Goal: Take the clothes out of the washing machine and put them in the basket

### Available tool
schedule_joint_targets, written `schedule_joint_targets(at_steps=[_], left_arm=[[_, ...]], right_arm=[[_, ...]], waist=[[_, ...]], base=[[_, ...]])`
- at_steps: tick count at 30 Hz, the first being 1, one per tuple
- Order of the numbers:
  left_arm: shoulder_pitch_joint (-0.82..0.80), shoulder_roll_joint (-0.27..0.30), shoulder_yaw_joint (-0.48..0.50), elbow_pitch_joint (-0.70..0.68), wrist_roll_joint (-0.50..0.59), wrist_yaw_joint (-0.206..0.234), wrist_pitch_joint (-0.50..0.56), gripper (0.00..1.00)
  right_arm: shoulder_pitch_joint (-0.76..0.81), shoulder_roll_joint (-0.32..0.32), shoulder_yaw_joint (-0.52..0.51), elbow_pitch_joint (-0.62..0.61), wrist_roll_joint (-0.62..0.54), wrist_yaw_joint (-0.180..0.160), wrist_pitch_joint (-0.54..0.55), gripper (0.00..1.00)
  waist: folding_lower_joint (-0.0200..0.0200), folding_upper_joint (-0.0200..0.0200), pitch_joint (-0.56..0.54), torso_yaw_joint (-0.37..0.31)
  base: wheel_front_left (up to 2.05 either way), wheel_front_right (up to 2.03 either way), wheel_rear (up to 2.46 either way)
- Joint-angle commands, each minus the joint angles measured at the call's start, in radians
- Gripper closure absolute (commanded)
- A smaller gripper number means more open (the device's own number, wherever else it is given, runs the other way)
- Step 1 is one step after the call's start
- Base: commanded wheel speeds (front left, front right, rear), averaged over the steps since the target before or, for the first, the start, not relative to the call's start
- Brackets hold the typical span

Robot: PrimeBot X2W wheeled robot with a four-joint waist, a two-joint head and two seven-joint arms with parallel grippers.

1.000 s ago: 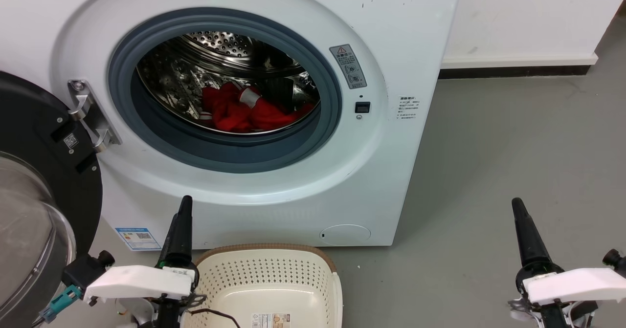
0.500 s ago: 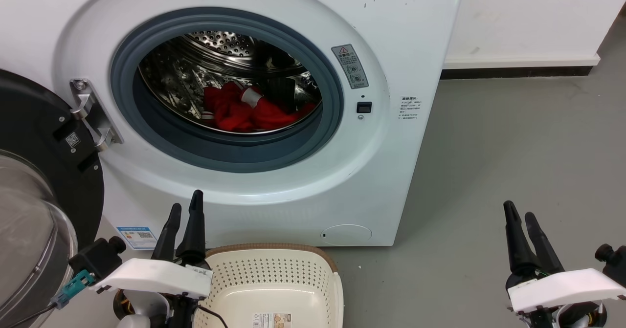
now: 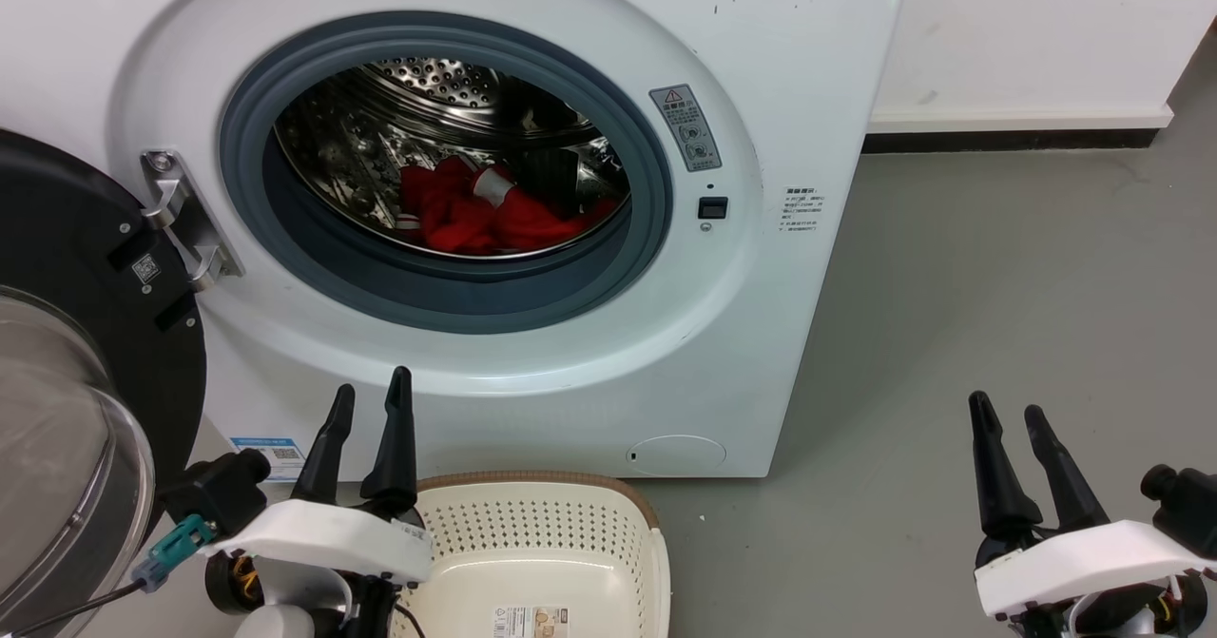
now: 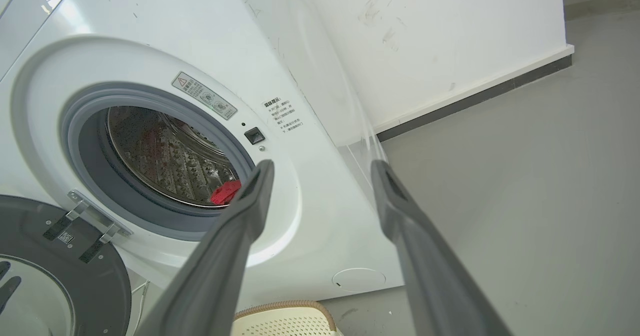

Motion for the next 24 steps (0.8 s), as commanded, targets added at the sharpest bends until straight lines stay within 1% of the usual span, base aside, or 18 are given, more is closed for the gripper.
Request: schedule_joint_targets(at_steps=[1,11,12,24], left_arm=[[-0.029,0.008,-0.003,-0.007,0.029,0.000,-0.009,0.00],[-0.035,0.019,-0.027,0.004,0.161,0.022,-0.036,0.00],[-0.036,0.022,-0.032,0.011,0.196,0.029,-0.044,0.00],[-0.046,0.042,-0.053,0.036,0.317,0.054,-0.071,0.00]], right_arm=[[0.006,0.000,0.000,-0.017,-0.034,0.000,-0.002,0.00],[0.019,0.000,0.000,-0.037,-0.157,0.000,-0.002,0.00],[0.025,0.000,-0.001,-0.042,-0.189,0.000,-0.002,0.00],[0.036,0.000,-0.005,-0.060,-0.316,0.000,-0.007,0.00]], waist=[[0.0000,-0.0001,0.000,0.000],[0.0000,-0.0001,0.001,0.001],[0.0000,-0.0001,0.001,0.002],[0.0000,-0.0001,0.001,0.005]], base=[[0.00,0.00,0.00],[0.00,0.00,0.00],[0.00,0.00,0.00],[0.00,0.00,0.00]])
